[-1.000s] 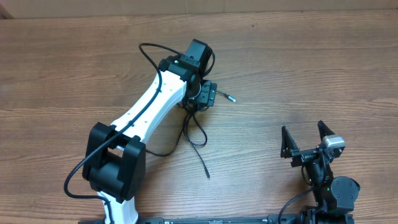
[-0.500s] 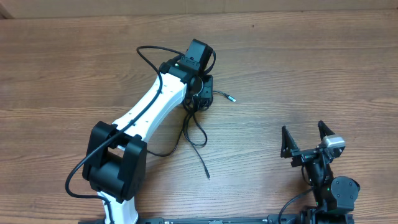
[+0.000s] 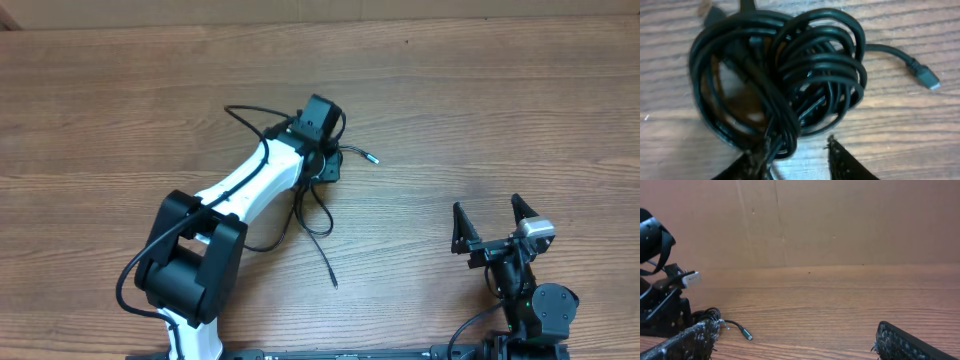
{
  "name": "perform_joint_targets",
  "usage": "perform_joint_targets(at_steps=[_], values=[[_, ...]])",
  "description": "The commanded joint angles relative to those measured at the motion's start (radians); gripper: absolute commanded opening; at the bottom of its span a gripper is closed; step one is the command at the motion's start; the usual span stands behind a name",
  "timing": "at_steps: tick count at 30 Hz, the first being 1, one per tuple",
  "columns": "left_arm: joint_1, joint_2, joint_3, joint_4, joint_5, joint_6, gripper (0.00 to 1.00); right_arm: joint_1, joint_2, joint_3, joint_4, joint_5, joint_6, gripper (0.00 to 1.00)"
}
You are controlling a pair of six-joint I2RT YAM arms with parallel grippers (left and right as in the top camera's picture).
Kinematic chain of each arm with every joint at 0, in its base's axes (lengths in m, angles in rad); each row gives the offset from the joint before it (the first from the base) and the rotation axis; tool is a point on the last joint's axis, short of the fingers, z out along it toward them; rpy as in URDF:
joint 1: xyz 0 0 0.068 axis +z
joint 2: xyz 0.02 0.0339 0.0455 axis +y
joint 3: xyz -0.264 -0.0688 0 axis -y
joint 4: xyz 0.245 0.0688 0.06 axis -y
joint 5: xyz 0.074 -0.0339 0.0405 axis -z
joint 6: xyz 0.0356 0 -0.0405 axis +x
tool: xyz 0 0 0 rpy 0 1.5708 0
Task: Untangle cables
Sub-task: 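Lift the gripped cable coil slightly with the left gripper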
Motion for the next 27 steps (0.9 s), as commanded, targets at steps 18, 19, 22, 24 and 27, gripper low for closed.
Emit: perform_joint_targets(at_steps=[18, 19, 22, 24, 27], values=[[-0.002, 0.0, -0.048, 0.1, -0.113, 0.05, 0.37, 0.003, -0.005, -0.01, 0.005, 0.006, -0.001, 1.0], [-0.001, 0.005, -0.049, 0.1, -0.114, 0.05, 0.36, 0.003, -0.005, -0.01, 0.005, 0.006, -0.001, 1.0], [-0.001, 0.028, -0.055, 0.1, -0.114, 0.05, 0.25, 0.003, -0.005, -0.01, 0.005, 0.006, -0.001, 1.0], [-0.002, 0.047, -0.056, 0.1, -0.112, 0.05, 0.14, 0.003, -0.005, -0.01, 0.005, 0.006, -0.001, 1.0], [-0.001, 0.064, -0.056, 0.099, -0.104, 0.082, 0.04, 0.003, -0.005, -0.01, 0.005, 0.006, -0.001, 1.0]])
